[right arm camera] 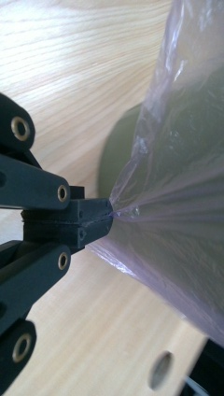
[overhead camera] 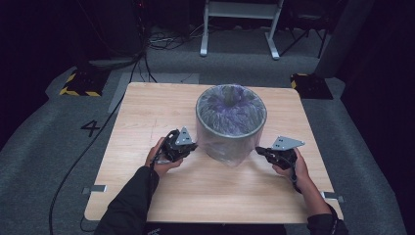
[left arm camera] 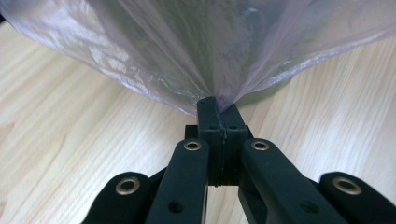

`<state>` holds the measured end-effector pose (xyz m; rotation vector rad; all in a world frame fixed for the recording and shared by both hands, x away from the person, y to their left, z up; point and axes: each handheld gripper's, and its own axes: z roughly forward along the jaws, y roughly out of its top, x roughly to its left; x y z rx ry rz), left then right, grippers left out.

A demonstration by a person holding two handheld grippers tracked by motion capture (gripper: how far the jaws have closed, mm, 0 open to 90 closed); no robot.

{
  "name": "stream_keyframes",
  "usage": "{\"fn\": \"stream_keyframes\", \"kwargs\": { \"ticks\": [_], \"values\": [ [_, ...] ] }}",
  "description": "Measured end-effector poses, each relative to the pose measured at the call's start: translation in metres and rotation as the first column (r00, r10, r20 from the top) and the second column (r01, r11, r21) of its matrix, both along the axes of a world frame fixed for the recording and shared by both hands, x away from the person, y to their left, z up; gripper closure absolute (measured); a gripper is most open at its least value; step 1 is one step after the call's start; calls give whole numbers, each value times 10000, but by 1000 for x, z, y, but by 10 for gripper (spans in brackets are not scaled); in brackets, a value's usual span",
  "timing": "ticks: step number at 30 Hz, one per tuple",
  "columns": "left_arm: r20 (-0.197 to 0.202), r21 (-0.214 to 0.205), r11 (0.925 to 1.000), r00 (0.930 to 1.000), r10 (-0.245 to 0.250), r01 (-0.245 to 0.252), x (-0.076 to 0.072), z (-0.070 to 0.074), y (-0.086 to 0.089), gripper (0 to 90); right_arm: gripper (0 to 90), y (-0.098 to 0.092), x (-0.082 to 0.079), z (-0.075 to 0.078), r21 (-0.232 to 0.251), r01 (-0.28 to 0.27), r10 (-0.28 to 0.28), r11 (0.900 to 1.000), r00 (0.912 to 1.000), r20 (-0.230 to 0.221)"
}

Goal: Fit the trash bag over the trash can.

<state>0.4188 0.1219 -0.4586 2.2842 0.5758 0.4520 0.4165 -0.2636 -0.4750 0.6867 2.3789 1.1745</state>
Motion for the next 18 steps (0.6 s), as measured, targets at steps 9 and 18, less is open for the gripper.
{"fn": "stream_keyframes", "kwargs": {
  "ticks": [9, 18],
  "values": [
    [-577, 346, 9984, 9972, 466, -447, 10, -21, 15, 899, 900, -10, 19, -22, -38, 515, -514, 9987, 9840, -1705],
    [-871, 93, 9949, 9910, 1013, -1009, 18, -34, 31, 898, 900, -21, 24, -27, 662, 1027, -889, 9925, 9789, -1842]
  ]
}}
